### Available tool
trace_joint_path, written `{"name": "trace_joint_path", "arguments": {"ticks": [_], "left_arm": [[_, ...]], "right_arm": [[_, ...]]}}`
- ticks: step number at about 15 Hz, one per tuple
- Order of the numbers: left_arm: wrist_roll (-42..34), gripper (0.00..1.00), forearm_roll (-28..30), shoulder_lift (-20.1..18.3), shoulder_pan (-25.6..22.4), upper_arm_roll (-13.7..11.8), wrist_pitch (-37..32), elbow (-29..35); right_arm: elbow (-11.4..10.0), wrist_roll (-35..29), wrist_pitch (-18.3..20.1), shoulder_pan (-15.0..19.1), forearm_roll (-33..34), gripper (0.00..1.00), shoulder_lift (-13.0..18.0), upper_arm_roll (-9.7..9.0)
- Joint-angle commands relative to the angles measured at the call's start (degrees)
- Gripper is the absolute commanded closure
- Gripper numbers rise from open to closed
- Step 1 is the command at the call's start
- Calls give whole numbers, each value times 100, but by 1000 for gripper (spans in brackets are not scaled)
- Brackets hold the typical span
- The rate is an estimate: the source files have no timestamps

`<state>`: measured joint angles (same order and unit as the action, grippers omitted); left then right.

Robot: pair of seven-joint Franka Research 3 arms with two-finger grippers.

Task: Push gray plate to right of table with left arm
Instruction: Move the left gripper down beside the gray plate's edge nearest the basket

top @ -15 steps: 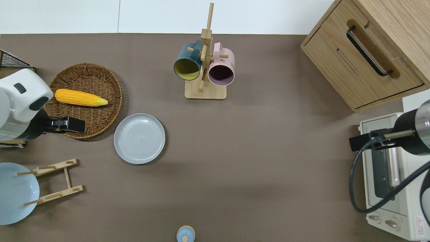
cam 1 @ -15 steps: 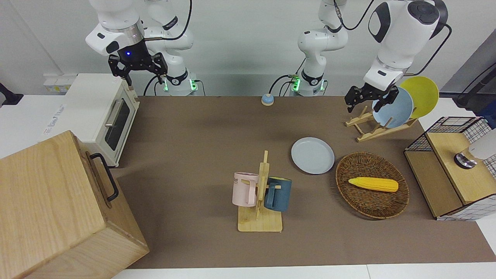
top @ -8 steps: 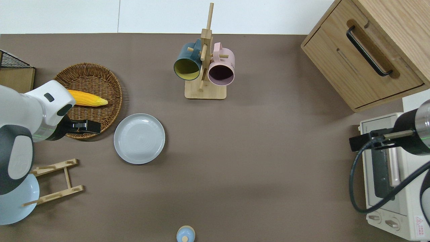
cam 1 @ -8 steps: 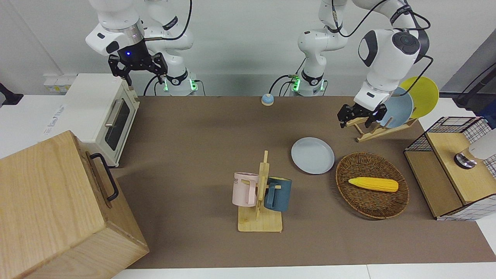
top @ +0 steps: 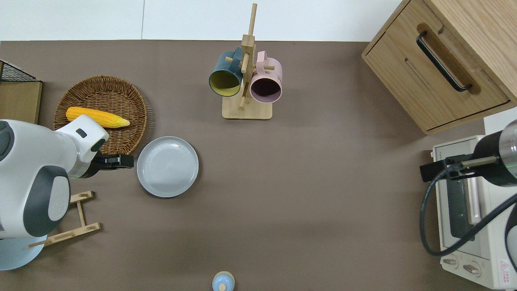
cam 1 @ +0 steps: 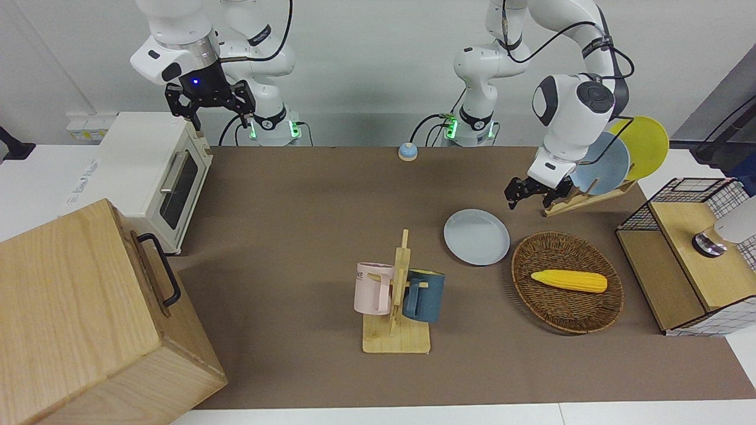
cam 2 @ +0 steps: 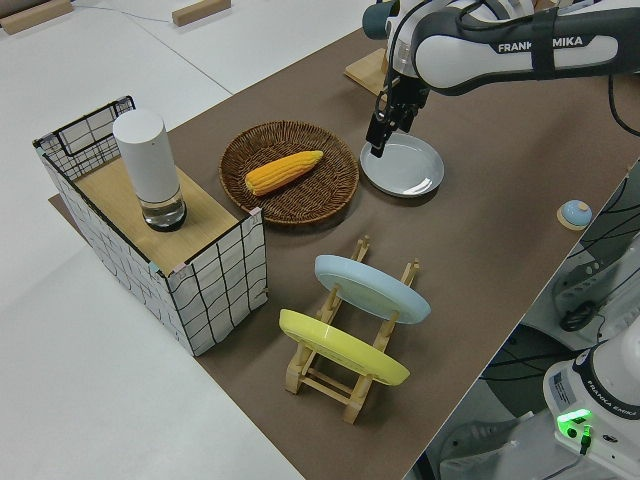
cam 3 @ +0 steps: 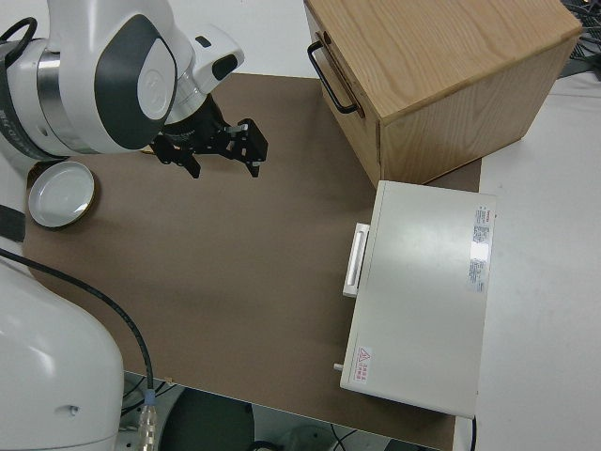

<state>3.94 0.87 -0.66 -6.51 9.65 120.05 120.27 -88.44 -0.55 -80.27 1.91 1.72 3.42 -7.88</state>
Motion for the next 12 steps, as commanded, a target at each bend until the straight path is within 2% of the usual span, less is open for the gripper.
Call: {"name": "trace_joint_path", "arguments": {"ticks": [1,12], "left_arm": [[98,9,89,84,-44,29,693,496],[415,11,106,418,-52,72,977,699]], "right_arm": [[2,46,81,135,48,5,53,-109],[2,46,81,135,48,5,53,-109]]}}
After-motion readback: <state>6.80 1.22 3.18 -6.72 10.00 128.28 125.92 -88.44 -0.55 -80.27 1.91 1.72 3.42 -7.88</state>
